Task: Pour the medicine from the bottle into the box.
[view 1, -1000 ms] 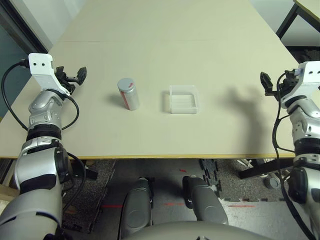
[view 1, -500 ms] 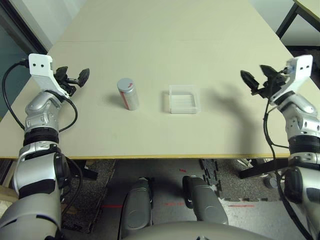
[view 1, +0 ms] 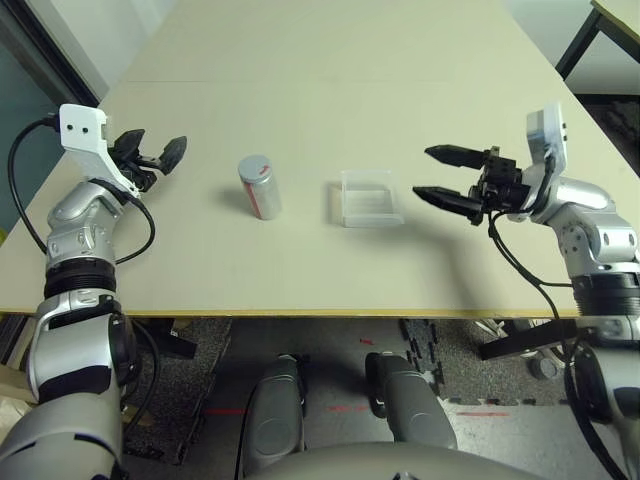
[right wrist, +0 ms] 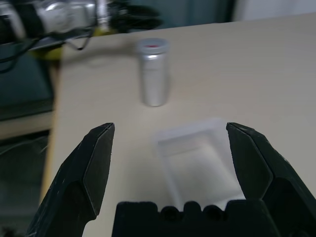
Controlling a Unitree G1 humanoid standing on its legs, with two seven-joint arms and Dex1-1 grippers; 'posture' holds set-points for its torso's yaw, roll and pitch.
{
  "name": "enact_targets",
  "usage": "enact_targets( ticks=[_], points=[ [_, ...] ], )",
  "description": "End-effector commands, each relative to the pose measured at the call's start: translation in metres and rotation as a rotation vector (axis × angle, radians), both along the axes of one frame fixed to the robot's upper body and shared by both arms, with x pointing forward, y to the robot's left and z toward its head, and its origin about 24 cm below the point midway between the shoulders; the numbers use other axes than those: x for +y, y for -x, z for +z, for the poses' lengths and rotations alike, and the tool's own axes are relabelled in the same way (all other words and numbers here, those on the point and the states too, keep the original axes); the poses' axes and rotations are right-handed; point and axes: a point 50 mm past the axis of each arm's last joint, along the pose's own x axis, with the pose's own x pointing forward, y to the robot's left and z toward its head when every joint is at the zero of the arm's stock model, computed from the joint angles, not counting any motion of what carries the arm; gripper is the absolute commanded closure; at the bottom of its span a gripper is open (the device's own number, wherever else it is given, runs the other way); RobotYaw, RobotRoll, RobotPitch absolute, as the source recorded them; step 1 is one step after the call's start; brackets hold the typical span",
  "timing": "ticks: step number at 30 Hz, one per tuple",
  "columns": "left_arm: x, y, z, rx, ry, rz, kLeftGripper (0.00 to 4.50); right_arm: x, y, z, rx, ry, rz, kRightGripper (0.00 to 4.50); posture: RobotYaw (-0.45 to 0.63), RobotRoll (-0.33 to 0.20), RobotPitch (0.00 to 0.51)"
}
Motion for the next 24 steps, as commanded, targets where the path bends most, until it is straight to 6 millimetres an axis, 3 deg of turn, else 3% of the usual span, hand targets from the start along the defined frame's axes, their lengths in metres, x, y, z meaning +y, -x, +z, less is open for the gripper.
enact_targets(
  ticks=[1,8,15,24],
  points=[
    [-0.008,0.008,0.002,-0.055,0.024,-0.054,0.05,0.005,0.001,-0.001,0.01,0.009,0.03,0.0,-0.03,0.0,0.118],
    [-0.022,0.036,-0.005,-0.087,0.069,-0.138,0.05,0.013,-0.006,-0.005,0.013,-0.003,0.035,0.0,0.0,0.0,0.128],
    [-0.043,0.066,-0.025,-0.04,0.111,-0.22,0.05,0.019,-0.011,-0.008,0.029,-0.004,0.046,0.0,0.02,0.0,0.138],
    [-0.069,0.078,-0.049,0.008,0.124,-0.251,0.05,0.021,-0.012,-0.011,0.037,0.007,0.056,0.0,0.02,0.0,0.146]
  ],
)
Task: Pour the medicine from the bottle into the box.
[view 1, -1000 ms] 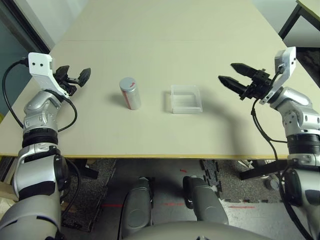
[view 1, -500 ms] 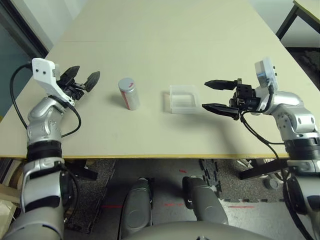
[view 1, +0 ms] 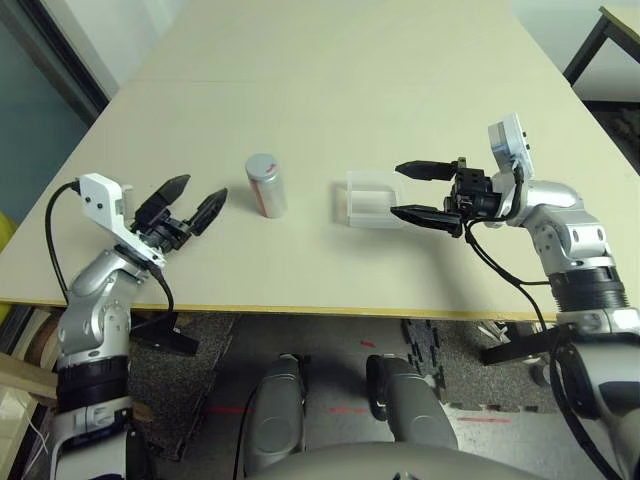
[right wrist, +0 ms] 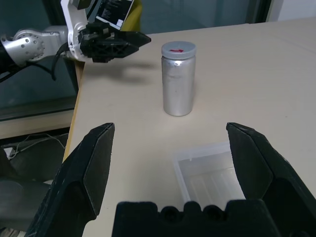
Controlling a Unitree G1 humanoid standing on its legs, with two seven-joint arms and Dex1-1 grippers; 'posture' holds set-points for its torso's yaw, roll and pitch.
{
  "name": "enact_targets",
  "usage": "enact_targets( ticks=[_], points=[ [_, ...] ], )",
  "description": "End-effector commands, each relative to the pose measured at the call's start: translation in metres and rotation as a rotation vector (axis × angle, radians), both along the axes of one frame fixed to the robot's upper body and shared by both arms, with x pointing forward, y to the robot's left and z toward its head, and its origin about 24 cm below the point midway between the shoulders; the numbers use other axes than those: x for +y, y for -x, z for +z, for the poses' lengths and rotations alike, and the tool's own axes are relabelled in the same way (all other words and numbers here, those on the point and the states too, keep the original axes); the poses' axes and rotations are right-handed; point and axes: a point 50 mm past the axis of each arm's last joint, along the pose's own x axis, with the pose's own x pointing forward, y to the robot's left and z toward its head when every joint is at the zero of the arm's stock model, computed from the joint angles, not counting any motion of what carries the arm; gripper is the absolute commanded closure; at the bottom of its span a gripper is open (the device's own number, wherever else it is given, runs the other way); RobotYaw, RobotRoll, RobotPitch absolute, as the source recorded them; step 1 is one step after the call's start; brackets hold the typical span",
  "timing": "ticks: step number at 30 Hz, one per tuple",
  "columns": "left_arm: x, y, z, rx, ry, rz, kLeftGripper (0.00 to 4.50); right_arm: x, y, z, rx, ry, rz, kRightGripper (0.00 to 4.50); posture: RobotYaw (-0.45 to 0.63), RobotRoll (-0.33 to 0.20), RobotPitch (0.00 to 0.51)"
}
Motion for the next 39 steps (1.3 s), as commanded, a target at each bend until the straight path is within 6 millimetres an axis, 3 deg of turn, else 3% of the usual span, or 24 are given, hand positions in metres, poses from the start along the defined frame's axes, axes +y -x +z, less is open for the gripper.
enact_targets(
  ticks=[1,9,39],
  points=[
    [-0.013,0.004,-0.008,0.012,-0.022,-0.033,0.05,0.001,0.0,-0.002,0.0,0.018,0.011,0.0,0.02,0.0,0.147],
    [-0.031,-0.006,-0.016,-0.008,-0.044,-0.037,0.05,0.001,0.001,-0.003,0.001,0.024,0.008,0.0,0.0,0.0,0.15],
    [-0.061,-0.046,-0.026,-0.068,-0.106,0.03,0.05,0.004,0.004,-0.009,-0.011,0.024,-0.007,0.0,-0.05,0.0,0.139]
  ],
)
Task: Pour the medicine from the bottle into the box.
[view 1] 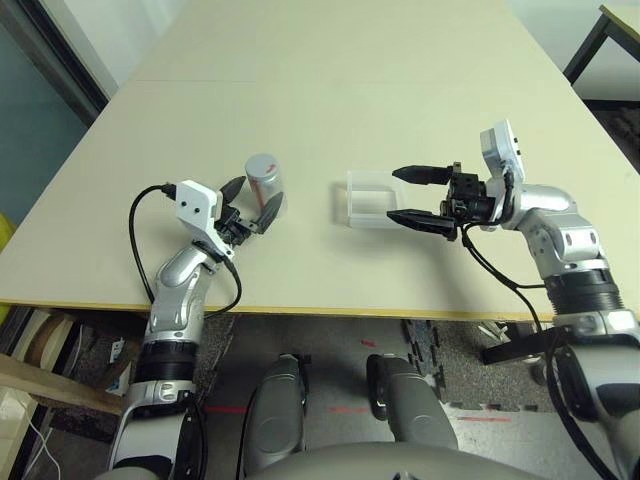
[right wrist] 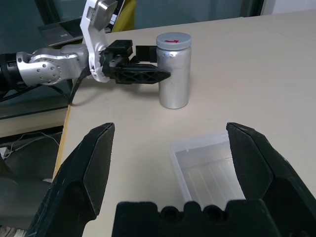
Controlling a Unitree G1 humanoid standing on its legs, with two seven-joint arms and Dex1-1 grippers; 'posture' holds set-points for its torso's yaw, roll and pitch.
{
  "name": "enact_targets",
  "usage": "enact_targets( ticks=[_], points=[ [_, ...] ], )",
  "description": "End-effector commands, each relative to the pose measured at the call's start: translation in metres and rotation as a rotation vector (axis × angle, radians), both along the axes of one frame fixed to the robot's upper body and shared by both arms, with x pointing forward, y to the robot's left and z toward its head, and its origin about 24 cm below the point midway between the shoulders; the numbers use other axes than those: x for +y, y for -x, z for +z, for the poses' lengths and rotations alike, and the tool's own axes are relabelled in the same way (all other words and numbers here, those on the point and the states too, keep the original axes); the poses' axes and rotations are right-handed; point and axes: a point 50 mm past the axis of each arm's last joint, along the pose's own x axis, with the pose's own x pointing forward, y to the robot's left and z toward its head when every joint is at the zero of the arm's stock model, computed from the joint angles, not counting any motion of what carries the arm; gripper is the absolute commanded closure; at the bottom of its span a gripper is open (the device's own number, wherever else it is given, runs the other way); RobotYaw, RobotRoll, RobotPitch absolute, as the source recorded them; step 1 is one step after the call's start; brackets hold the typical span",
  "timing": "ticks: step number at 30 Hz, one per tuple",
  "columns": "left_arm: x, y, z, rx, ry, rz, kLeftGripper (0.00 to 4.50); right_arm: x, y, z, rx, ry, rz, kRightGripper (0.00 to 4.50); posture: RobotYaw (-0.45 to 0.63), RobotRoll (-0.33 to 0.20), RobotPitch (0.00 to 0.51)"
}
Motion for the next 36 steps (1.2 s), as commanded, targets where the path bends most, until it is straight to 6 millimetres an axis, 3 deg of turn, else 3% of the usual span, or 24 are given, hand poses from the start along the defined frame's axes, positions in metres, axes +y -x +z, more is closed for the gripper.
enact_targets(
  ticks=[1,16,27,30,33,36],
  points=[
    [-0.004,-0.005,-0.004,0.011,-0.009,0.001,0.05,0.002,0.003,-0.003,-0.009,0.013,0.008,0.0,-0.05,0.0,0.139],
    [-0.018,-0.03,0.001,0.011,-0.001,-0.024,0.05,0.005,0.005,-0.008,-0.007,0.006,0.01,0.0,-0.07,0.0,0.13],
    [-0.024,-0.037,0.0,0.013,0.001,-0.031,0.05,0.004,0.006,-0.008,-0.011,0.005,0.002,0.0,-0.08,0.0,0.131],
    [-0.024,-0.038,-0.001,0.011,-0.005,-0.029,0.64,0.004,0.006,-0.008,-0.011,0.005,0.001,0.0,-0.08,0.0,0.132],
    [-0.024,-0.038,-0.001,0.01,-0.009,-0.03,1.8,0.004,0.006,-0.009,-0.01,0.004,0.001,0.0,-0.08,0.0,0.133],
    [-0.024,-0.038,-0.001,0.008,-0.007,-0.027,1.87,0.004,0.006,-0.009,-0.01,0.004,0.001,0.0,-0.08,0.0,0.133]
  ],
)
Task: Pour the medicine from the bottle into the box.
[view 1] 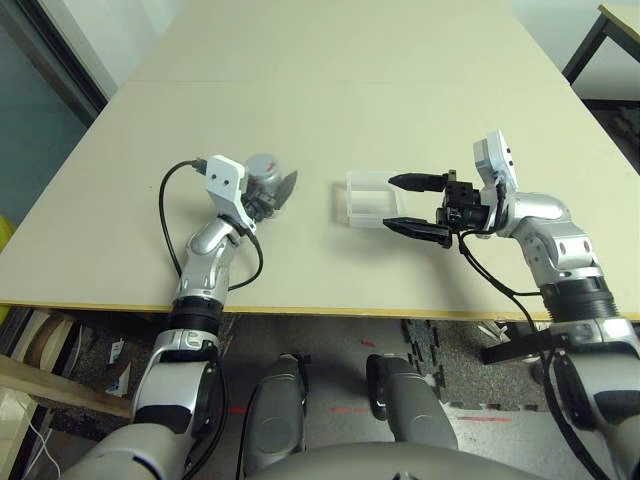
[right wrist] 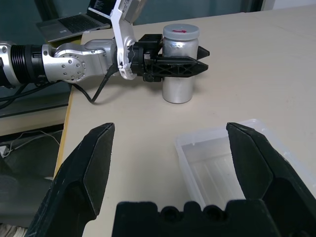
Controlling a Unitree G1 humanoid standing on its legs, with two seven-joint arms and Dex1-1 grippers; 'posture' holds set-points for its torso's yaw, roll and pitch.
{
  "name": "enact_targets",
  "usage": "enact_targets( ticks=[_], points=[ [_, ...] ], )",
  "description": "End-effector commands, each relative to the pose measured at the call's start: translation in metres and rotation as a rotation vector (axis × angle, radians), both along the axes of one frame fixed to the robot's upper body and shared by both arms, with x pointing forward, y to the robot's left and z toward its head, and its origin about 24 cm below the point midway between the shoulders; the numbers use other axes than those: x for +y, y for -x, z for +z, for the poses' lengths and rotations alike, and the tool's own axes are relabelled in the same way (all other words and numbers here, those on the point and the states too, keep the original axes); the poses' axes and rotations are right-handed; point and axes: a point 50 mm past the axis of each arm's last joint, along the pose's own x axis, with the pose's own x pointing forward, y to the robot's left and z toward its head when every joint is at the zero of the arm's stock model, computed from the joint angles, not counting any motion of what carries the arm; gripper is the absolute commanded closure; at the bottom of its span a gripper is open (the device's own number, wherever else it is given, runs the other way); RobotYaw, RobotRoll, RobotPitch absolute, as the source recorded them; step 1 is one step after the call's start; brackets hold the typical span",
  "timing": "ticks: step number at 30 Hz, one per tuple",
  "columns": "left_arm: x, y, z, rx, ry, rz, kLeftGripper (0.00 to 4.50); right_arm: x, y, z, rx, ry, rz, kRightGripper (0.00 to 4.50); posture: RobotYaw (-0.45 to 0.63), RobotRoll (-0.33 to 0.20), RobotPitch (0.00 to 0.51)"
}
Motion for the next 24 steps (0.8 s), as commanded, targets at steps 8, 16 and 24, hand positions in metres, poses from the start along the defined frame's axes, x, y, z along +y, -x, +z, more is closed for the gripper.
enact_targets(
  ticks=[8,16,24],
  points=[
    [-0.002,0.001,0.0,-0.003,-0.009,-0.036,1.87,0.002,0.0,0.003,-0.017,-0.011,-0.005,0.0,-0.08,0.0,0.132],
    [-0.014,0.017,0.013,0.006,-0.036,-0.233,1.87,0.008,-0.009,0.015,-0.015,-0.041,-0.041,0.0,-0.08,0.0,0.132],
    [-0.023,0.017,0.03,0.064,-0.073,-0.347,1.87,0.037,-0.029,0.03,-0.031,-0.051,-0.076,0.0,-0.09,0.0,0.124]
  ],
)
